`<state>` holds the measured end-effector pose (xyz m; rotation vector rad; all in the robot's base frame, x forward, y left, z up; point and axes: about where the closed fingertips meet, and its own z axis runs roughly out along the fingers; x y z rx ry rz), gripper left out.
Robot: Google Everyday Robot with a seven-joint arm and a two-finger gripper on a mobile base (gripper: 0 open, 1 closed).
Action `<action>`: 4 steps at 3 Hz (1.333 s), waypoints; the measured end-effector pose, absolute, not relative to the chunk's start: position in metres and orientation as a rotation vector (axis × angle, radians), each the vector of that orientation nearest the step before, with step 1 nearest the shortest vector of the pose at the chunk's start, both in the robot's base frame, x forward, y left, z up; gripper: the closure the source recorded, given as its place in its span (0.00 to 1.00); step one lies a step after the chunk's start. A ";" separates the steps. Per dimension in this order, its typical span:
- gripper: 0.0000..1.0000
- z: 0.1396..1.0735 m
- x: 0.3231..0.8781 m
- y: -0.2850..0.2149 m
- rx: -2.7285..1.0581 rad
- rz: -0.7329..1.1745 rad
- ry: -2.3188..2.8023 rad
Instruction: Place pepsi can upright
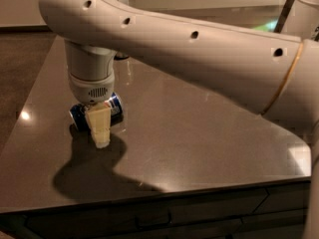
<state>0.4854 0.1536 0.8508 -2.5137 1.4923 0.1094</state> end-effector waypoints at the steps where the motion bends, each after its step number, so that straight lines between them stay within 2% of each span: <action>1: 0.39 0.855 0.490 0.156 -2.520 0.091 1.485; 3: 0.86 0.868 0.501 0.147 -2.508 0.084 1.500; 4: 1.00 0.898 0.499 0.133 -2.432 0.173 1.503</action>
Offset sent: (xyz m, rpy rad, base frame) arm 0.0203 -0.0043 0.0106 -0.0398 -0.0222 0.0021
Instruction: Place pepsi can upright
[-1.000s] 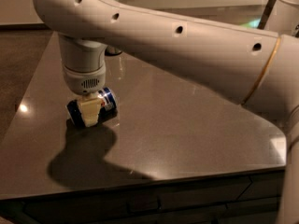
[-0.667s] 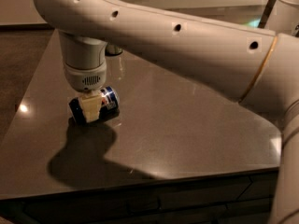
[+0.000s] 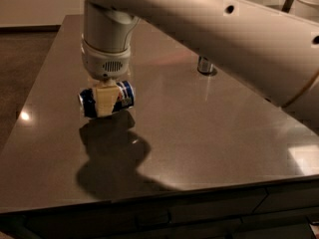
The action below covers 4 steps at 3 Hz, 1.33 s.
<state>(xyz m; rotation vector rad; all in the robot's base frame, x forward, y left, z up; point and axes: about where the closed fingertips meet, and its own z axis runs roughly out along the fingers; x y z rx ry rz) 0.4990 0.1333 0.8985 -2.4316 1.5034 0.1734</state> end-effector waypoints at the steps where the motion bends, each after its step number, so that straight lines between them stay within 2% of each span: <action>1: 1.00 0.929 0.487 0.121 -2.335 0.372 1.494; 4: 1.00 0.961 0.449 0.108 -1.958 0.969 1.475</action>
Offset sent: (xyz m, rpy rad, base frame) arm -0.0521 -0.0338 0.0861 0.4557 0.3588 -0.0373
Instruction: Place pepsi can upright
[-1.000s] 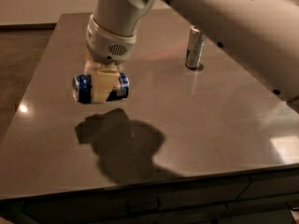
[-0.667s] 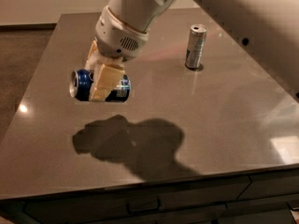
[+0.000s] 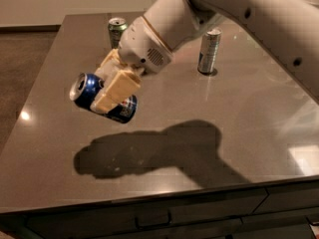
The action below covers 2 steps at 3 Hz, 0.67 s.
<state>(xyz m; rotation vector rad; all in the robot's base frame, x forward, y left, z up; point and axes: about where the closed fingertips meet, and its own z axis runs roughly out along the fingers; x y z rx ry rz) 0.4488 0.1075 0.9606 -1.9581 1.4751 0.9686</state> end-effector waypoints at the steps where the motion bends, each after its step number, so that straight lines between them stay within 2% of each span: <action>1: 1.00 0.962 0.450 0.109 -1.807 1.075 1.454; 2: 1.00 0.959 0.459 0.113 -1.692 1.112 1.441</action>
Offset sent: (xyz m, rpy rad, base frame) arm 0.0264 0.0041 -0.0060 0.3233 0.0993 -0.1929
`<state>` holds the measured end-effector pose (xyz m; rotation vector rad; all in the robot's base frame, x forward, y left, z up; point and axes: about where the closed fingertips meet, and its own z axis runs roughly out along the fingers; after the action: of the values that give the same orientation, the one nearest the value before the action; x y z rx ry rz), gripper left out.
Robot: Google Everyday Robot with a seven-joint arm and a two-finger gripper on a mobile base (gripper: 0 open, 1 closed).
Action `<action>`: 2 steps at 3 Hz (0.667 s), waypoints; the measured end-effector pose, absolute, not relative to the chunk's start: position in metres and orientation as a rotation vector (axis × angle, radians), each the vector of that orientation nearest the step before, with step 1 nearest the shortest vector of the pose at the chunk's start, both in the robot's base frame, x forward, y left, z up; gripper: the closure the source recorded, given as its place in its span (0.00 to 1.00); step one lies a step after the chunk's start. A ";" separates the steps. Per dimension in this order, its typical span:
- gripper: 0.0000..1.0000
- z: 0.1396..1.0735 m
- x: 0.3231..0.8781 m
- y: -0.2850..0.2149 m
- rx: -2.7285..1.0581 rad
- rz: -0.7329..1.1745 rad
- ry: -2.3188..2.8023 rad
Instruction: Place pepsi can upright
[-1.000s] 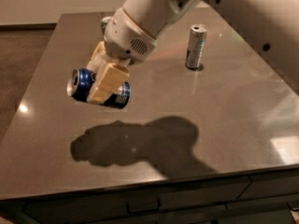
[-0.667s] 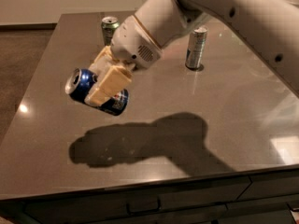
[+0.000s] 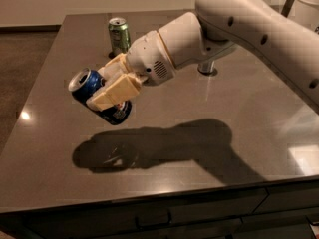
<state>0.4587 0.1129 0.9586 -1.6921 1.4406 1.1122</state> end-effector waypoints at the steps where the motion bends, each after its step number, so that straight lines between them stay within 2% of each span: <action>1: 1.00 0.954 0.471 0.115 -1.580 1.147 1.434; 2: 1.00 0.944 0.486 0.112 -1.480 1.178 1.441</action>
Offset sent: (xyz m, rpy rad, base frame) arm 0.0481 -0.0097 -0.0272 0.2065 0.0961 -0.1823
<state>0.4858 0.1124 0.9439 -1.4798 1.4405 1.1783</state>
